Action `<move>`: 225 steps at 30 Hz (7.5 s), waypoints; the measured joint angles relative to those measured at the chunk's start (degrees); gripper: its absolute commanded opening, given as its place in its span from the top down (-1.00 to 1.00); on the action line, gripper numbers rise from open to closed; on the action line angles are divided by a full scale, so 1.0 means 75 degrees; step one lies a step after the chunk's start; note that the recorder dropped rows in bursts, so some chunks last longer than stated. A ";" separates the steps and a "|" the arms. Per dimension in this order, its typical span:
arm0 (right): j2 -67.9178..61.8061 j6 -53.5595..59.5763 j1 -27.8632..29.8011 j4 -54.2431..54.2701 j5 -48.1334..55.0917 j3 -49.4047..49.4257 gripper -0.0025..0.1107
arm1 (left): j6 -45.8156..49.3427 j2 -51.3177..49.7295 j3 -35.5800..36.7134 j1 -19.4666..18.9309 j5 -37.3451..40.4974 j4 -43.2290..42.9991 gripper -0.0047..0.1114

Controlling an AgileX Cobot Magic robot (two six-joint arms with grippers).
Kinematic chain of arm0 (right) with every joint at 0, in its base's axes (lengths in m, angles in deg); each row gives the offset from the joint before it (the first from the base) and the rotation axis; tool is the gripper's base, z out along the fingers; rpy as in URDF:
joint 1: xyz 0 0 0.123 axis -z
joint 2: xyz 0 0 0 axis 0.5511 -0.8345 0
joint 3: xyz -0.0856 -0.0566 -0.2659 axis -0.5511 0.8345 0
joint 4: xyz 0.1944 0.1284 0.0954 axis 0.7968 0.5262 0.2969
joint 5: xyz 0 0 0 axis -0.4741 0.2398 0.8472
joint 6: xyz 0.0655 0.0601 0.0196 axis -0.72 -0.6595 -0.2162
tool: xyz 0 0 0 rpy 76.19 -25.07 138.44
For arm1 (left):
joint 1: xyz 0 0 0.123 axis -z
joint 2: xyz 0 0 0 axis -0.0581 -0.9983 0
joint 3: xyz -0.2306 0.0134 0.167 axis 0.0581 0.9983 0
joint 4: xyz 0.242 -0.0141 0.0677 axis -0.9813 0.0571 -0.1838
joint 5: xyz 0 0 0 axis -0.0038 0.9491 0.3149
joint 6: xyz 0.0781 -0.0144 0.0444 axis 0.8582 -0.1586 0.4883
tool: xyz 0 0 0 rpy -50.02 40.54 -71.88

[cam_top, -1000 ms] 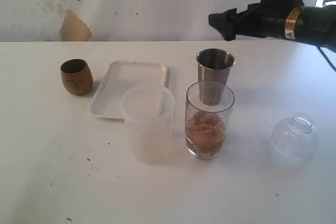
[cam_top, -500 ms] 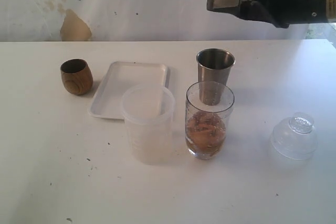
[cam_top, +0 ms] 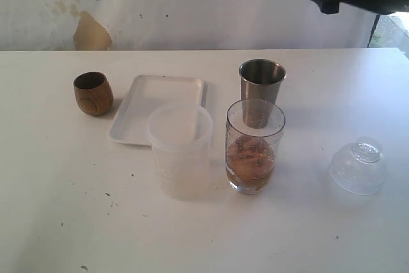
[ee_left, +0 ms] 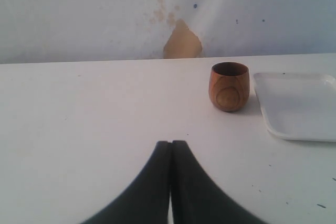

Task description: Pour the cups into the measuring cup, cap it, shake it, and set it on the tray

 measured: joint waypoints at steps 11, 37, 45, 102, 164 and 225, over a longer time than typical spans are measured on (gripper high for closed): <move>0.0522 0.0957 0.0441 0.0014 0.1458 0.0066 -0.90 | 0.0000 0.0000 0.0000 0.0000 0.0000 0.0000 0.92; -0.1709 1.1910 0.0460 1.2335 1.1194 -0.2392 -0.90 | 0.0000 0.0000 0.0000 0.0000 0.0000 0.0000 0.92; -0.1754 1.2193 0.0256 1.2709 1.1305 -0.2032 -0.90 | 0.0000 0.0000 0.0000 0.0000 0.0000 0.0000 0.92; -0.3443 1.2860 0.0108 1.3293 1.0526 -0.1697 0.96 | 0.0000 0.0000 0.0000 0.0000 0.0000 0.0000 0.92; -0.0757 1.2146 -0.2479 1.5218 1.1317 -0.3229 0.96 | 0.0000 0.0000 0.0000 0.0000 0.0000 0.0000 0.92; -0.2156 1.2706 -0.0569 1.3952 0.9881 -0.0138 -0.04 | 0.0000 0.0000 0.0000 0.0000 0.0000 0.0000 0.92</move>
